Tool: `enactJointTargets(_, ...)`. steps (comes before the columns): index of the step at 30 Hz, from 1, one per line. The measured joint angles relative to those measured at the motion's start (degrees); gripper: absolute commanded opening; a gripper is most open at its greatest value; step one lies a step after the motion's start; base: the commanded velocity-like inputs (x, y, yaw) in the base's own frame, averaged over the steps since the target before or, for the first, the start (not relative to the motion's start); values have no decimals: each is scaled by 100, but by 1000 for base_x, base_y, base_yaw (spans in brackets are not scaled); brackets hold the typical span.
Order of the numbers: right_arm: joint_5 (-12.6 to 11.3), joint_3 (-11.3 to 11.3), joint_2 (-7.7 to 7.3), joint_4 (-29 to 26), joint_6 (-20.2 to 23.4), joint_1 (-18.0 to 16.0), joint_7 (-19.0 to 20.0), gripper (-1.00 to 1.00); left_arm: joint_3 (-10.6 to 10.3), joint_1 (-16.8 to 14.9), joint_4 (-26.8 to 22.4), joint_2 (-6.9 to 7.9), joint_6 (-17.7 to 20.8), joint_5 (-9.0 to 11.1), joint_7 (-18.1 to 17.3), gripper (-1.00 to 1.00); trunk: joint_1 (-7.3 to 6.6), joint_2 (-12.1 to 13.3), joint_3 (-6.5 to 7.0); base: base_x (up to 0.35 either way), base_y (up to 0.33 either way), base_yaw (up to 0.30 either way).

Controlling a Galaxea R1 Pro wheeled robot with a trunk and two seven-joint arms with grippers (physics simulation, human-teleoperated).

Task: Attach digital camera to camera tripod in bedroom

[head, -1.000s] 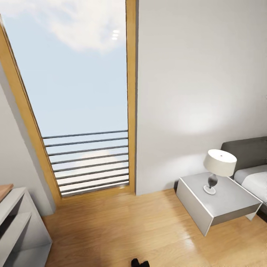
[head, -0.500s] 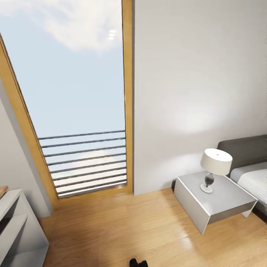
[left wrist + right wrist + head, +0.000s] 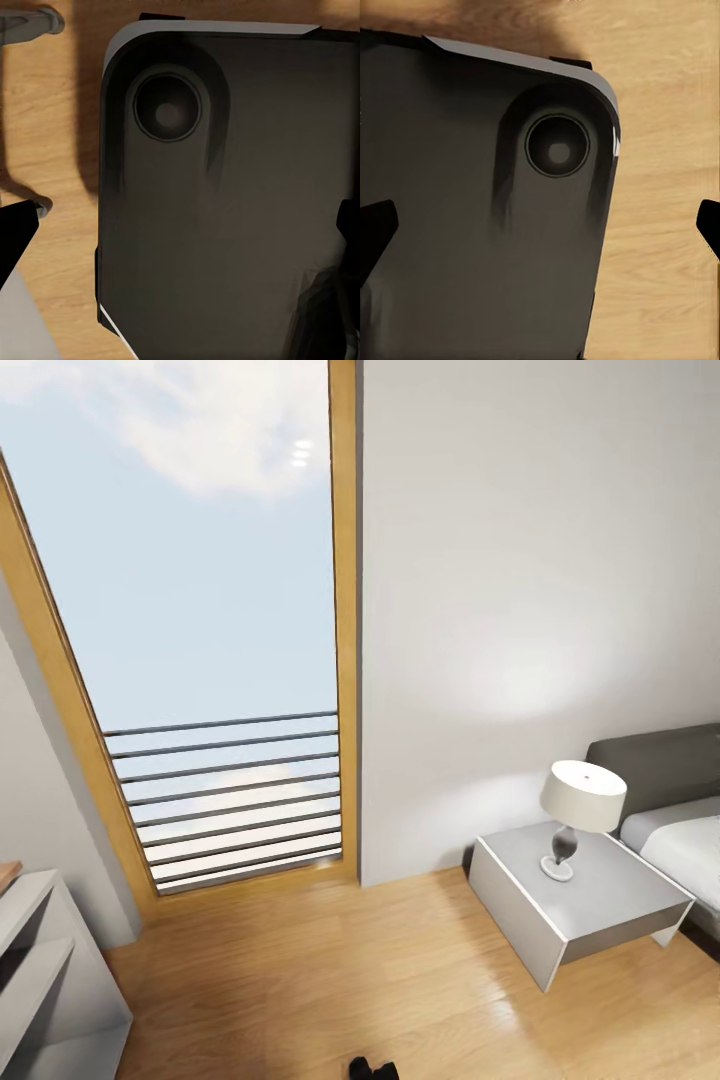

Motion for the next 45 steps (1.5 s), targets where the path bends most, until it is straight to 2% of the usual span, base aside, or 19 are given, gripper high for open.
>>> enactJointTargets(16,47,26,5,0,-1,-2,-18,100,0,0,0,-8,-1,0,0,100,0,0,0,4,0,0)
enactJointTargets(31,47,26,2,0,-1,-1,-19,100,0,0,0,-7,-4,0,0,100,-2,0,0,252,0,0)
enactJointTargets(45,47,26,-7,0,-6,1,-19,100,0,0,0,-4,-4,0,0,100,0,0,0,35,0,0)
